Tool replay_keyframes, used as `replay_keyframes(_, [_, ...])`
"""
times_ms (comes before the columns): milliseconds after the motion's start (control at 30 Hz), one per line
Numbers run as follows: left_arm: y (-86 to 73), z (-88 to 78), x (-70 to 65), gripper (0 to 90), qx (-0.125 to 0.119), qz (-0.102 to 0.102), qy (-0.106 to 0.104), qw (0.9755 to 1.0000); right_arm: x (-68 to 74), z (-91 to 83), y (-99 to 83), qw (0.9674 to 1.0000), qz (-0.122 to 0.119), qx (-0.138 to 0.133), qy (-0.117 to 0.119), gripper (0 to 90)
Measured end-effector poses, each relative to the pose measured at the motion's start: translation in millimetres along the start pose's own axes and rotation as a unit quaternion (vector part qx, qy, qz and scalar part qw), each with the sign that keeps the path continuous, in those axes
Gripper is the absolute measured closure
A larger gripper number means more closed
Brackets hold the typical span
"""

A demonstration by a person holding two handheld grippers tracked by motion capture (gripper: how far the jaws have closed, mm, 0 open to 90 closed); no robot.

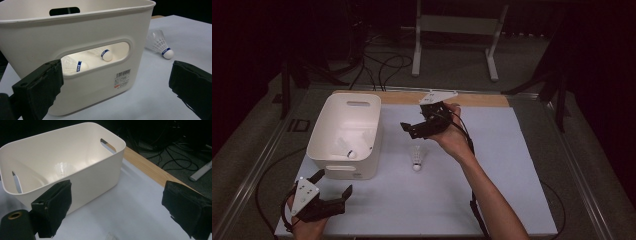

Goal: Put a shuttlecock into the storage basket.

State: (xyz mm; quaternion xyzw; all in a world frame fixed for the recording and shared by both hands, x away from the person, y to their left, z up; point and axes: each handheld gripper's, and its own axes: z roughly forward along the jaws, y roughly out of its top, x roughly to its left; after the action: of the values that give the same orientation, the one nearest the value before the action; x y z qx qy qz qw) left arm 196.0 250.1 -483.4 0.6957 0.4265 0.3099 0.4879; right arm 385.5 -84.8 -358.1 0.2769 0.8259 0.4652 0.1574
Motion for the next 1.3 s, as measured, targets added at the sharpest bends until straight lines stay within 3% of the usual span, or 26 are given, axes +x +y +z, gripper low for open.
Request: replay_keyframes(1300, [-0.1, -0.1, 0.3, 0.0, 0.0, -0.001, 0.002, 1.0, -12.8, -5.2, -22.8, 0.9997, 0.021, 0.009, -0.011, 8.9])
